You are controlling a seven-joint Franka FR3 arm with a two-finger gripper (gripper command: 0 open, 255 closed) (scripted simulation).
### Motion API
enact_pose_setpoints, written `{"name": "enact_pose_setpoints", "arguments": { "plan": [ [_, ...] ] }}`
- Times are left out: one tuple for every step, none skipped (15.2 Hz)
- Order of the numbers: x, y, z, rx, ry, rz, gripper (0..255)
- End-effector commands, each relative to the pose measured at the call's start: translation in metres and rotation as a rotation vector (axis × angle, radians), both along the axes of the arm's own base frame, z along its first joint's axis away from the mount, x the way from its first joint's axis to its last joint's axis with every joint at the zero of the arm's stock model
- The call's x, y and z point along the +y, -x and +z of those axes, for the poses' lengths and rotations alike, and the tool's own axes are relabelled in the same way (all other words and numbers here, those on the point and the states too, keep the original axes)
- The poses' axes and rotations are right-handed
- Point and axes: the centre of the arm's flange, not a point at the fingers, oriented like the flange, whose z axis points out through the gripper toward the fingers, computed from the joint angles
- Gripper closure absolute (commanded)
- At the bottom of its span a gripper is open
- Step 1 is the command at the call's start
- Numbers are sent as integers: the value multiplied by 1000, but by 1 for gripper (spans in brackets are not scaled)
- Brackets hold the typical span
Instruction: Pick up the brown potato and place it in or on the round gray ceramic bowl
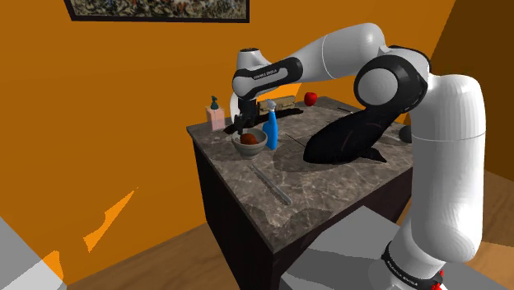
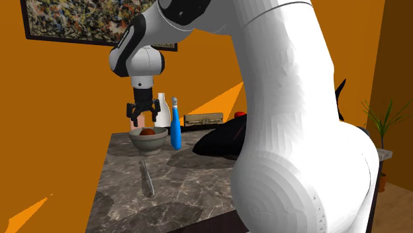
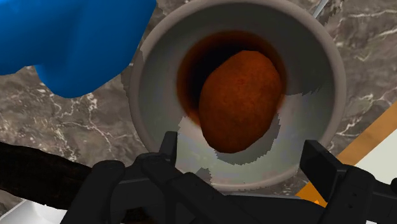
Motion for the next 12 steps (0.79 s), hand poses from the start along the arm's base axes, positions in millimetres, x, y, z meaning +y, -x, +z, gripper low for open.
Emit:
{"name": "enact_pose_setpoints", "arguments": {
  "plan": [
    [1, 2, 13, 0, 0, 0, 0],
    [1, 3, 26, 0, 0, 0, 0],
    [2, 5, 39, 0, 0, 0, 0],
    [3, 6, 50, 0, 0, 0, 0],
    [3, 6, 50, 0, 0, 0, 0],
    [3, 6, 50, 0, 0, 0, 0],
    [3, 6, 50, 0, 0, 0, 0],
    [3, 6, 50, 0, 0, 0, 0],
    [3, 6, 50, 0, 0, 0, 0],
    [3, 6, 50, 0, 0, 0, 0],
    [3, 6, 50, 0, 0, 0, 0],
    [3, 6, 50, 0, 0, 0, 0]
  ]
}}
